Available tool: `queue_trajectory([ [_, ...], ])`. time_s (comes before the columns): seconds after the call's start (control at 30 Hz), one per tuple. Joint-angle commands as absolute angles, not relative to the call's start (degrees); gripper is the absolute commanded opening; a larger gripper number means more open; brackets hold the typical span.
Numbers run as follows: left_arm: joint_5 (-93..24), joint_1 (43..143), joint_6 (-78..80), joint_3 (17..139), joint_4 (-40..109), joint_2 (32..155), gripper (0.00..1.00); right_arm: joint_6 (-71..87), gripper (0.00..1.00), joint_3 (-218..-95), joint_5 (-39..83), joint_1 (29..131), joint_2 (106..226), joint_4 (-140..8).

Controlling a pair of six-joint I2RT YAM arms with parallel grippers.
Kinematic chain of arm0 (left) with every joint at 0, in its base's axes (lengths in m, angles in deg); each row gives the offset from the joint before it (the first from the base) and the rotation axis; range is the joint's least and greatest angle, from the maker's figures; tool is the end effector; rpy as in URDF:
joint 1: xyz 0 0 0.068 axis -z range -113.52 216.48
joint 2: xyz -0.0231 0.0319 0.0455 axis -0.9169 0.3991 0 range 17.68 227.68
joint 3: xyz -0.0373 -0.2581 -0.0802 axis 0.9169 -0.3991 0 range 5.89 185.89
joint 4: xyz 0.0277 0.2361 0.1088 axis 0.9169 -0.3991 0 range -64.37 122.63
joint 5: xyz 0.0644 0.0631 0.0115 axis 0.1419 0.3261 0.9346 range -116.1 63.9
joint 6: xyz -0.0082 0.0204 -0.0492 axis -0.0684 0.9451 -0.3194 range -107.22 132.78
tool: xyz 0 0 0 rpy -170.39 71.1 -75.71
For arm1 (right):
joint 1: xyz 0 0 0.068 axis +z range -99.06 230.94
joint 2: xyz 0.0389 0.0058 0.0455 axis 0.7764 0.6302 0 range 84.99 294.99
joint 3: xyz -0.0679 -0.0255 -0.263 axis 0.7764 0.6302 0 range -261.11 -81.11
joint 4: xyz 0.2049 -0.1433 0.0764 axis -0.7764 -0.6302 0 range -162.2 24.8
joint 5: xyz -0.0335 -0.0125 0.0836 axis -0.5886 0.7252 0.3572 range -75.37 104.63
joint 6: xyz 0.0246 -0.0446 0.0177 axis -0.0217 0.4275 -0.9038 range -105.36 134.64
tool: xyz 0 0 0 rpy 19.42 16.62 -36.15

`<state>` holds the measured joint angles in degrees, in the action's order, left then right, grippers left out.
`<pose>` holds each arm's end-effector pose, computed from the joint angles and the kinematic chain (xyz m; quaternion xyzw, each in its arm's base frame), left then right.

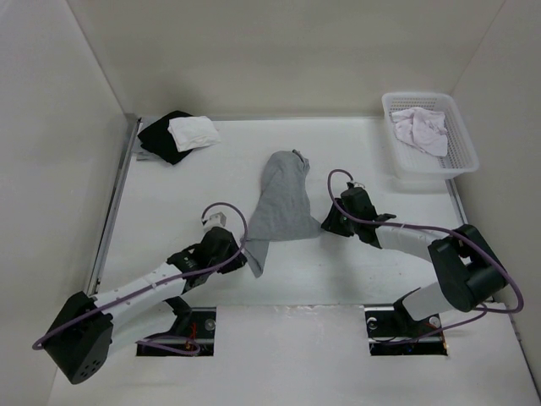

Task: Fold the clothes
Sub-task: Flatten the tank top out

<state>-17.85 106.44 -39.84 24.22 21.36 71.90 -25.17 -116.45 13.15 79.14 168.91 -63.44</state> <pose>0.1363 -0.1075 0.1526 -0.1285 0.9199 -0.2170 0.3002 0.2420 0.1287 0.1520 0.0987 0.9246 0.1958 0.3116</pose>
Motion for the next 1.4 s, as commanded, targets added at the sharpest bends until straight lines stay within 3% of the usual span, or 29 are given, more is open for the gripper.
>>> queue_trajectory([
  [0.0, -24.95, 110.54, -53.65, 20.92, 16.36, 69.8, 0.24, -24.21, 0.4, -116.71, 12.78, 79.37, 168.49, -61.24],
  [0.1, -25.83, 113.09, -56.21, 20.39, 16.99, 70.06, 0.31, -24.21, 0.37, -116.62, 13.13, 79.37, 168.22, -61.24],
  [0.23, -26.01, 115.21, -58.23, 19.34, 16.72, 70.33, 0.34, -24.12, 0.33, -117.76, 13.49, 79.37, 169.89, -61.24],
  [0.87, -18.28, 114.51, -58.68, 16.44, 23.31, 75.95, 0.21, -23.86, 0.33, -118.91, 14.72, 79.45, 171.21, -60.27],
  [1.37, -12.48, 119.69, -60.61, 20.82, 12.69, 76.83, 0.24, -23.77, 0.37, -118.12, 14.81, 79.45, 170.16, -58.96],
])
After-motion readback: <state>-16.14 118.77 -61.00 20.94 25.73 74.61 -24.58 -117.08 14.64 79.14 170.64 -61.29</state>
